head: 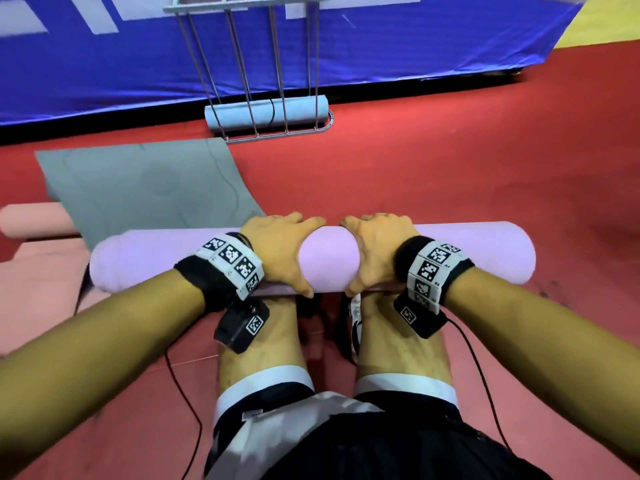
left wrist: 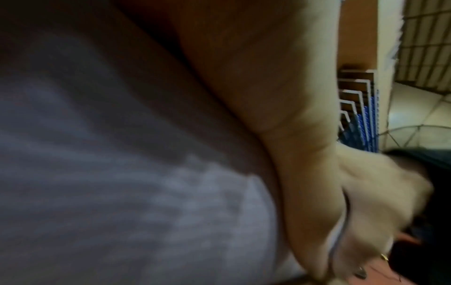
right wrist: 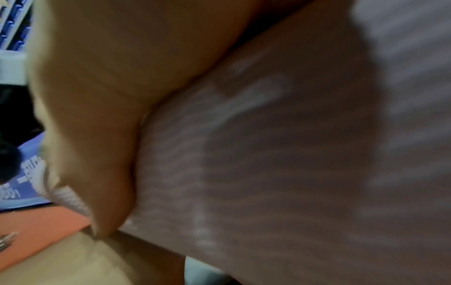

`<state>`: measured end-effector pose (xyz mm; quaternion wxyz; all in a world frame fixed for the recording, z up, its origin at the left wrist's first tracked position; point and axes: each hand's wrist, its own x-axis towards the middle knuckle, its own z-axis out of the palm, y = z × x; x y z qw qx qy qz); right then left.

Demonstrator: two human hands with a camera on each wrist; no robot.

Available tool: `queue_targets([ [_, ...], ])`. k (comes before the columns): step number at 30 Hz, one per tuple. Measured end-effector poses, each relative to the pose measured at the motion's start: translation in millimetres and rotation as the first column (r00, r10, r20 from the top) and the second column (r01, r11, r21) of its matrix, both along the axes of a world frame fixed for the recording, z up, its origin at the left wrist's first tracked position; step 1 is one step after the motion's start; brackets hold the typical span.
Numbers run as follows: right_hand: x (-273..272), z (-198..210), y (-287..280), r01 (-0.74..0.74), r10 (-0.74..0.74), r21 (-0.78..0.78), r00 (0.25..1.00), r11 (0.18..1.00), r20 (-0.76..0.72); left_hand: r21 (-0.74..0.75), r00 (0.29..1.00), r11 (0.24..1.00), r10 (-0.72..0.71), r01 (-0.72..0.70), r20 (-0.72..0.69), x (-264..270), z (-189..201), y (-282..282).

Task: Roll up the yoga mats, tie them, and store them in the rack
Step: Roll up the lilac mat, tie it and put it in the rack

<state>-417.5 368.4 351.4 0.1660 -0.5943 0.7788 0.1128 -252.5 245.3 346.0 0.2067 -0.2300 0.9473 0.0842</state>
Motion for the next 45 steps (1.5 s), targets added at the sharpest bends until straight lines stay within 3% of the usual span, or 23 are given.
queue_targets([
  [3,-4,3,-8,0.004,-0.005,0.030,1.000,1.000,0.016,-0.211,0.996,0.976,-0.063,0.048,-0.062,8,-13,15],
  [7,-6,7,-17,0.019,-0.021,0.061,1.000,0.998,0.022,-0.316,0.990,0.949,-0.058,0.014,-0.129,11,-26,27],
  [11,-11,6,-20,0.039,-0.044,0.063,0.996,0.997,0.075,-0.309,0.993,0.950,-0.064,0.029,-0.103,2,-21,18],
  [13,-12,0,-15,0.032,-0.031,-0.009,0.997,0.999,0.075,-0.283,0.994,0.958,-0.071,0.043,-0.089,-2,-16,11],
  [17,-7,-23,7,-0.101,0.087,-0.181,0.993,0.978,-0.080,-0.172,0.995,0.985,-0.046,0.030,-0.088,-9,-7,-7],
  [23,5,-55,7,-0.064,-0.016,-0.324,0.971,0.944,-0.238,-0.053,1.000,0.999,-0.005,0.004,-0.022,-23,2,-25],
  [26,-1,-51,0,-0.062,-0.014,-0.348,0.977,0.935,-0.212,-0.093,0.999,0.995,0.029,-0.033,-0.041,-24,-4,-21],
  [31,-11,-38,-14,-0.048,0.006,-0.260,0.987,0.964,-0.160,-0.361,0.991,0.931,-0.001,-0.048,-0.133,-9,-32,8],
  [35,-18,-27,-22,-0.030,0.008,-0.181,0.993,0.983,-0.120,-0.435,0.988,0.898,0.008,-0.075,-0.153,-13,-39,16],
  [40,-15,-19,-30,-0.027,0.013,-0.135,0.994,0.990,-0.105,-0.391,0.991,0.919,-0.003,-0.051,-0.137,-18,-21,-1],
  [45,-21,4,-23,-0.101,-0.011,-0.368,0.956,0.924,-0.292,-0.388,0.975,0.912,0.052,-0.133,-0.214,-27,31,-31],
])
